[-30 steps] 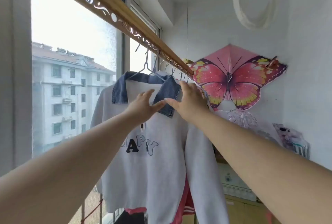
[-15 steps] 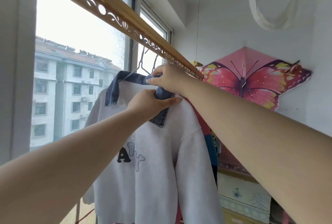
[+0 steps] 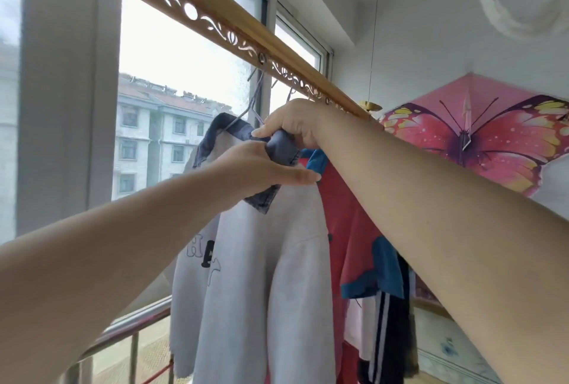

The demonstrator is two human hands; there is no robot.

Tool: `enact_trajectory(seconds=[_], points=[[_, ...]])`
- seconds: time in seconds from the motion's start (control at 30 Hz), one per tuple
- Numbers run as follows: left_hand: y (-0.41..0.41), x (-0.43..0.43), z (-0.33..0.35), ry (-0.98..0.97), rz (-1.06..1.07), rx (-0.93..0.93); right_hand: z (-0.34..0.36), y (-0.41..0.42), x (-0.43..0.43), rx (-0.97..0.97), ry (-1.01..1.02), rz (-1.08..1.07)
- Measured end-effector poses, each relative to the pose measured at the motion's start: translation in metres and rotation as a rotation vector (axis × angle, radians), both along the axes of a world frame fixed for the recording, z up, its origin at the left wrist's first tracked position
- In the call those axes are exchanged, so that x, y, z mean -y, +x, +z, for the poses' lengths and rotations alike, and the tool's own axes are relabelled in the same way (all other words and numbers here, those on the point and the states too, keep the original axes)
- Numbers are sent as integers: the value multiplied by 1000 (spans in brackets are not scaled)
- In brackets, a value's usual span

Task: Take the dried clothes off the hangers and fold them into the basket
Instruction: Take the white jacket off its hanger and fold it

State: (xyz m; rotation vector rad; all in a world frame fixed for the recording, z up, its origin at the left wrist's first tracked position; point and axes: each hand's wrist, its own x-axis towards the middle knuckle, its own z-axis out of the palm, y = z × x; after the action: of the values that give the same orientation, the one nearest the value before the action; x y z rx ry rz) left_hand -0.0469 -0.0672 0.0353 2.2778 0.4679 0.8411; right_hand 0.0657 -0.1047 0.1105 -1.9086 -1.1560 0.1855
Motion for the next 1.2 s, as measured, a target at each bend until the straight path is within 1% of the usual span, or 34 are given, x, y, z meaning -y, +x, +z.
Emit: enact_trajectory(seconds=[0.1, 0.2, 0.27, 0.33, 0.43, 0.5, 0.67, 0.77, 0.8, 0.87, 1.0, 1.13, 1.2], points=[[-5, 5, -1, 172, 110, -26, -4, -9, -4, -4, 107, 24], [-6, 19, -6, 289, 187, -40, -7, -16, -11, -63, 190, 25], [-4, 21, -11, 404, 293, -62, -8, -18, -15, -48, 216, 26], [-1, 15, -16, 453, 364, -44, -8, -20, -20, 6, 209, 3], [-2, 4, -21, 412, 280, 13, -11, -21, -28, 79, 197, -56], [-8, -2, -22, 493, 205, -4, -12, -20, -31, 116, 181, -71], [-34, -8, -24, 935, 153, -133, -18, -29, -40, 183, 186, -146], [-40, -16, -39, 1266, 143, -170, -18, -25, -50, 150, 203, -185], [-42, -20, -42, 1320, 131, -164, -18, -23, -51, 140, 201, -204], [-48, -29, -44, 1338, 129, -193, -19, -22, -53, 134, 179, -204], [-56, -38, -46, 1387, 116, -382, -19, -25, -52, 124, 141, -248], [-50, -43, -66, 1500, 156, -559, -19, -30, -48, -5, 148, -156], [-45, -44, -73, 1519, 182, -563, -16, -30, -48, -104, 83, -144]])
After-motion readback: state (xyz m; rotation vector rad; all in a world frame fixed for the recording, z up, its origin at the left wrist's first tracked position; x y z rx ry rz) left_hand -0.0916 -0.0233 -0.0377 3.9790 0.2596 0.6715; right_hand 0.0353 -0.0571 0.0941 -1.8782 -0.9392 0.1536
